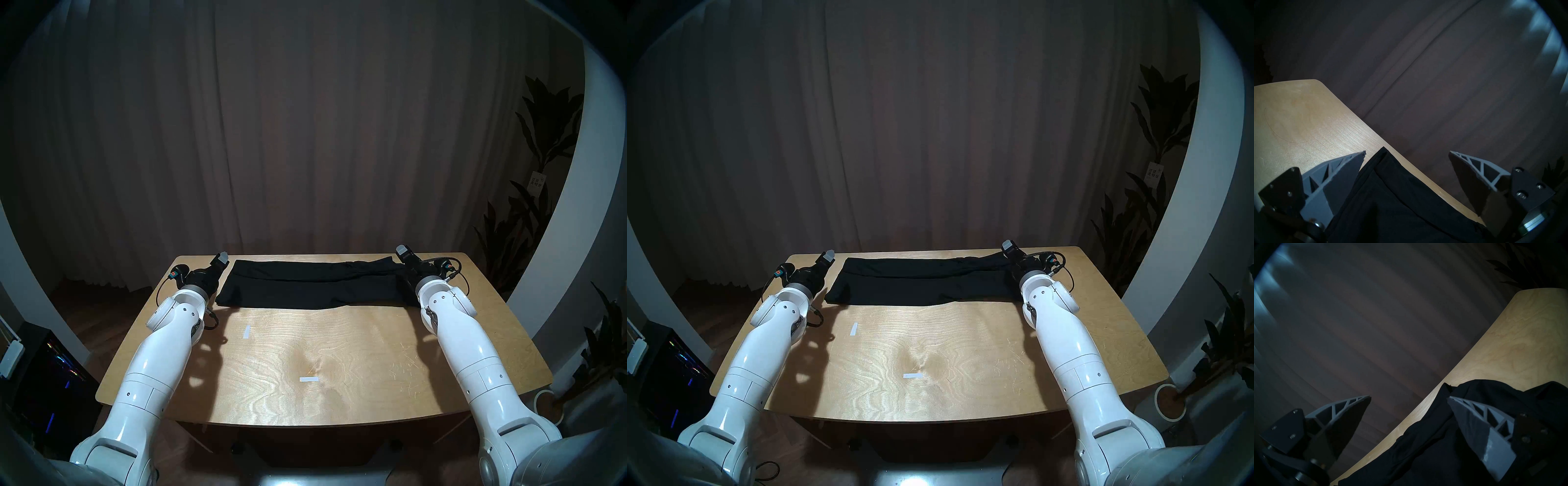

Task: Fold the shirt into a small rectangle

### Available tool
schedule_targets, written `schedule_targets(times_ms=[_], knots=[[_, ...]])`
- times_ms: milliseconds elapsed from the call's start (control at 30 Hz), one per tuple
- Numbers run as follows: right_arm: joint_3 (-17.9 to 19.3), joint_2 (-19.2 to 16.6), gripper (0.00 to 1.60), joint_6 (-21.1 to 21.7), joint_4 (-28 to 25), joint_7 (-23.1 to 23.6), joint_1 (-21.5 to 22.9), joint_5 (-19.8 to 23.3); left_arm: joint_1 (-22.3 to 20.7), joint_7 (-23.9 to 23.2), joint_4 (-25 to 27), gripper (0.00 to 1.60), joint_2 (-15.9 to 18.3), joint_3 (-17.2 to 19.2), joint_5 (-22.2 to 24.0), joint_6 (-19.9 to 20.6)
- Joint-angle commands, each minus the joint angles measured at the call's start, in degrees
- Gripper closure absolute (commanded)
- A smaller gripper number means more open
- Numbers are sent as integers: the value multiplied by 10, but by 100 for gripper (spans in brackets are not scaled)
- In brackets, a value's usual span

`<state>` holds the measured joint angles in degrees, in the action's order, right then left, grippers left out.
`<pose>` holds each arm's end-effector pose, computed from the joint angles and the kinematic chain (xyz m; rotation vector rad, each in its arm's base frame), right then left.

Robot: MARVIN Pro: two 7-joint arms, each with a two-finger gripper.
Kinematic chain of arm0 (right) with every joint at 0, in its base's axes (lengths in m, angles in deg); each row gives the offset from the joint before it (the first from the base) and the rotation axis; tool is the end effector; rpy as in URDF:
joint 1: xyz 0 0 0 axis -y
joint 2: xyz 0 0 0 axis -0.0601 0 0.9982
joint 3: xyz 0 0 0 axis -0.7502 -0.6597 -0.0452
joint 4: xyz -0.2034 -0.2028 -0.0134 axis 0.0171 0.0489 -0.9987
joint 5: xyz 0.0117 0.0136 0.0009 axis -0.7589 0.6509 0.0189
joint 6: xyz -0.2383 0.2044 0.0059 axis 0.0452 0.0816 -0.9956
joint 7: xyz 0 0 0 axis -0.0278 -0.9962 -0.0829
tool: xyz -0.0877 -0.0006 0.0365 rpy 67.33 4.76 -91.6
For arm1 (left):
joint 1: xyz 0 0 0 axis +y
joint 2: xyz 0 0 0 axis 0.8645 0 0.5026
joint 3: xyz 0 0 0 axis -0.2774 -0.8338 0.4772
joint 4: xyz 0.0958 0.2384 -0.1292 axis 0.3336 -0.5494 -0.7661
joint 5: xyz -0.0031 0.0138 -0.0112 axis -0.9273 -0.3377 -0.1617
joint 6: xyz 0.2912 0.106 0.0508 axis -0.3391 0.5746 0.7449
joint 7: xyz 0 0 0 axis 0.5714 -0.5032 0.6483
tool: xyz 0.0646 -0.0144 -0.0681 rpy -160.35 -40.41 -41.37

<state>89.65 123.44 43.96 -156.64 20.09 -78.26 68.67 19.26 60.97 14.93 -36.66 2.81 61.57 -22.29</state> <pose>0.4978 -0.0798 -0.2967 -1.8312 0.8499 -1.5932 0.4759 0.1120 -0.3013 1.9072 0.7584 1.6705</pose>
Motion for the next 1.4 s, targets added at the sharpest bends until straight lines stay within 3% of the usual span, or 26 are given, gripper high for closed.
schedule_targets(times_ms=[0, 567, 700, 967, 1133, 1267, 1367], knots=[[24, -10, 0, -6, -52, 0, -45, 13, 11, -15, 46, 0, 2, 1, 1, -6], [71, -10, 0, 2, -147, 0, -171, 62, 51, -40, 127, 0, 0, 0, 1, -10], [87, -7, 0, 2, -191, -3, -210, 82, 67, -45, 152, 0, 2, 2, 1, -11], [115, 14, 0, -2, -234, -24, -237, 120, 92, -51, 189, 0, 5, 7, 2, -13], [129, 38, 0, -3, -270, -65, -239, 156, 115, -54, 220, 0, 8, 12, 4, -14], [134, 57, 0, -1, -316, -133, -250, 184, 142, -52, 253, 0, 10, 21, 6, -16], [133, 66, 0, -4, -318, -160, -249, 190, 161, -48, 273, 0, 11, 28, 8, -17]])
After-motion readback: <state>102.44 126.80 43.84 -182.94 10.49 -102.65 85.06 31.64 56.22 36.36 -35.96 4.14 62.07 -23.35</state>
